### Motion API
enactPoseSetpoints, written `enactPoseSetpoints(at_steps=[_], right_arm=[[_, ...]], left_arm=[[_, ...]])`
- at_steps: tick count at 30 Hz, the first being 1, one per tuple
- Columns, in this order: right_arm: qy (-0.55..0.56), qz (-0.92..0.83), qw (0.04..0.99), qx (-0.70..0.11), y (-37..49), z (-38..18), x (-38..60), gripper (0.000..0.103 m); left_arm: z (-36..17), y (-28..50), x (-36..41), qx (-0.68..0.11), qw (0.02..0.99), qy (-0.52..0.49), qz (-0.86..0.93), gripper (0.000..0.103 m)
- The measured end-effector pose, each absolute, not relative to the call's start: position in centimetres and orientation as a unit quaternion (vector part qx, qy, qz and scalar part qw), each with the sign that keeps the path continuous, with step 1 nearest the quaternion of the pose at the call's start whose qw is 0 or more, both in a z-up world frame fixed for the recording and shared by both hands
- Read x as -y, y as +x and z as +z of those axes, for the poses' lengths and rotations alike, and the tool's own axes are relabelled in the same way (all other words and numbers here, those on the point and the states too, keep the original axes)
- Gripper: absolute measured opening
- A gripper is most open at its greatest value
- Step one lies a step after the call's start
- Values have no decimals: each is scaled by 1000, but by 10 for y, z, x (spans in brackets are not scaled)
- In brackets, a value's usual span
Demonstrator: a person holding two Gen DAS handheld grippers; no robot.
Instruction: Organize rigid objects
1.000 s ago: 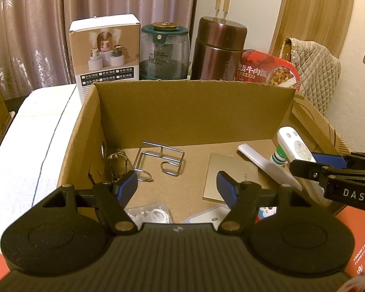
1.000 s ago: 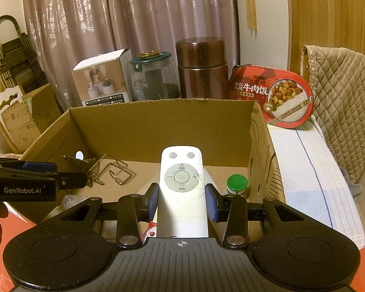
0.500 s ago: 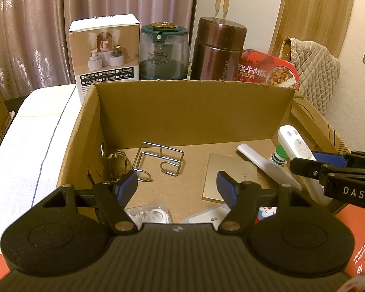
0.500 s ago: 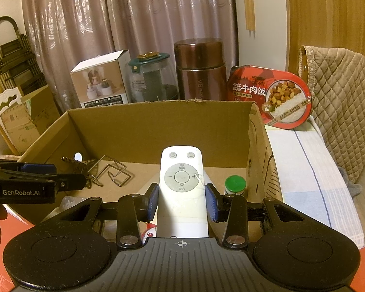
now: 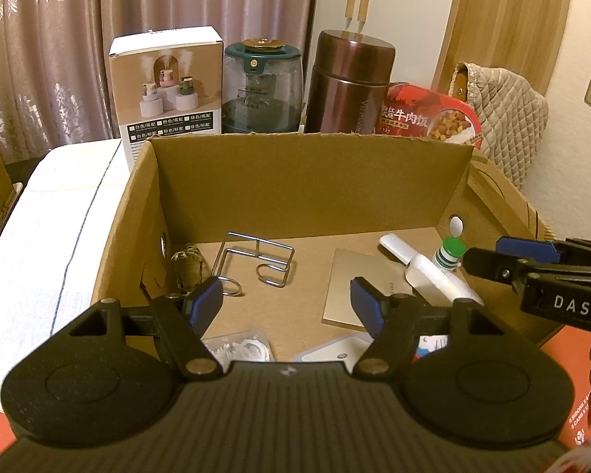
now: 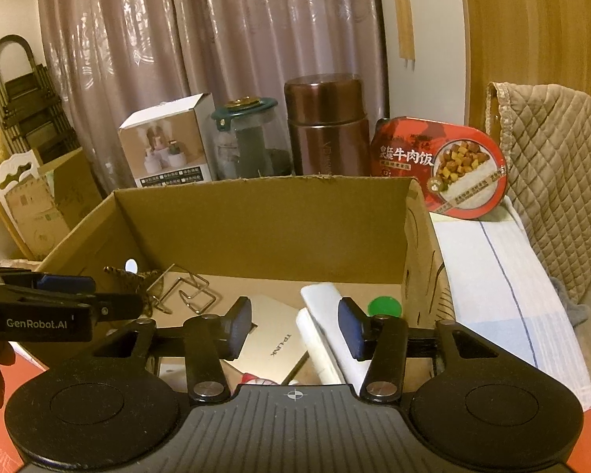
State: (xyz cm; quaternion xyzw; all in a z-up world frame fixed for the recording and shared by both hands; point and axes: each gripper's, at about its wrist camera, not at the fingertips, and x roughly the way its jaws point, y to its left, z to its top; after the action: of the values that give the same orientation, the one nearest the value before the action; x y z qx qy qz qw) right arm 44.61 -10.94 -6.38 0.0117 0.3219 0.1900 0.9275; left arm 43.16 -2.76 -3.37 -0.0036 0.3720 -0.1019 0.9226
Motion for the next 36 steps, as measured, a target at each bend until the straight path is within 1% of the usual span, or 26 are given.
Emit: enactPoseSetpoints(at_steps=[18,23,24,25,26,27,28,33,35,36], right_arm=[[8,190,926,-326,445,-67,108,47],[15,193,926,-323,442,-65,108,50],[15,194,927,-321,441,-64,108,53],[15,192,928,-319,439,-62,108,61],[15,190,930,-315,437,-60,108,67],[16,188,932,-309,434,-57,109,75],[16,187,934,-304,432,-54,109,79],[6,174,943,-284,416,-33,110,85],[2,164,944,-286,405,-28,112,86],[2,161,944,-289,399,-27,114,87]], left_arm=[[-31,430,28,-368,924,-4,-102,67],[-26,428,27,-362,927,-2,-100,68],[-25,426,27,-360,928,-2,-99,70],[-23,425,26,-357,929,-3,-98,73],[-21,423,25,-353,931,-3,-96,76],[-18,421,25,-349,932,-4,-95,77],[-15,418,24,-344,934,-5,-93,80],[-1,399,18,-326,942,-11,-81,89],[5,390,14,-321,943,-17,-82,95],[7,385,12,-318,944,-21,-80,97]])
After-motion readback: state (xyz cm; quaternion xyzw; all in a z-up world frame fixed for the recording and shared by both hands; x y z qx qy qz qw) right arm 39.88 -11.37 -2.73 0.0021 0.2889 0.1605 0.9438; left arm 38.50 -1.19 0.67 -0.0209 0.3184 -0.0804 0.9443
